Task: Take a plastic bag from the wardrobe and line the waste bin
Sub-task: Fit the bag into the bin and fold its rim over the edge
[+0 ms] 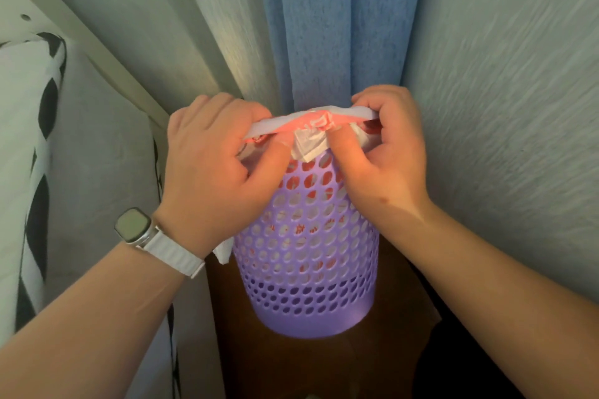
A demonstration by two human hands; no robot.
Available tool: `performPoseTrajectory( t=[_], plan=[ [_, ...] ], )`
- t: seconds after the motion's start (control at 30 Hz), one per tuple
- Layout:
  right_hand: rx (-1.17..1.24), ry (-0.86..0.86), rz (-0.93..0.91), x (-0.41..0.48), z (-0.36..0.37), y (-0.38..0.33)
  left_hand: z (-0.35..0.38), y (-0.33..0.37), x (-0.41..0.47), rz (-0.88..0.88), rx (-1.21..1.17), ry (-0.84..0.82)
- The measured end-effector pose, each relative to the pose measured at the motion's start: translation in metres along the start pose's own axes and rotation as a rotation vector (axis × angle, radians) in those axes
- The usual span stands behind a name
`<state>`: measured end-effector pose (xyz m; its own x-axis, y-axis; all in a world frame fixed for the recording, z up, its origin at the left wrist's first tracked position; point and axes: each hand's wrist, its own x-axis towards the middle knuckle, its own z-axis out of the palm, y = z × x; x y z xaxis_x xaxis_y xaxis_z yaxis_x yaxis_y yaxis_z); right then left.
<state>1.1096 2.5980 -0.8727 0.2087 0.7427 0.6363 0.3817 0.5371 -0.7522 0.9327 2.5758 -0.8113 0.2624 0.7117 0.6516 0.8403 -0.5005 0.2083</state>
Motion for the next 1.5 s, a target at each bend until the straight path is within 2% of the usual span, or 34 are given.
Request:
performPoseTrajectory(
  t=[0.13,0.3,0.5,0.67,0.93,1.17,1.5],
  plan=[
    [-0.067,0.013,0.007,0.0,0.0,-0.009,0.001,0.015,-0.001,0.005,0.029,-0.015],
    [-0.087,0.023,0.003,-0.003,0.005,-0.02,0.006,0.024,-0.001,-0.04,0.064,0.056],
    [-0.061,-0.018,0.046,-0.005,0.006,-0.02,0.005,0.012,0.0,0.012,0.089,0.005],
    [0.003,-0.101,0.026,-0.006,0.006,-0.015,0.006,-0.002,0.0,-0.068,0.103,0.037],
    [-0.013,-0.071,0.012,-0.001,0.005,-0.005,0.008,-0.006,0.001,-0.144,0.056,0.057],
    [-0.049,-0.02,0.055,-0.001,0.003,-0.006,0.009,0.002,0.0,-0.121,-0.006,0.036],
    [-0.112,-0.058,0.015,-0.007,0.005,-0.014,0.009,0.011,-0.004,0.004,0.11,-0.052]
  ],
)
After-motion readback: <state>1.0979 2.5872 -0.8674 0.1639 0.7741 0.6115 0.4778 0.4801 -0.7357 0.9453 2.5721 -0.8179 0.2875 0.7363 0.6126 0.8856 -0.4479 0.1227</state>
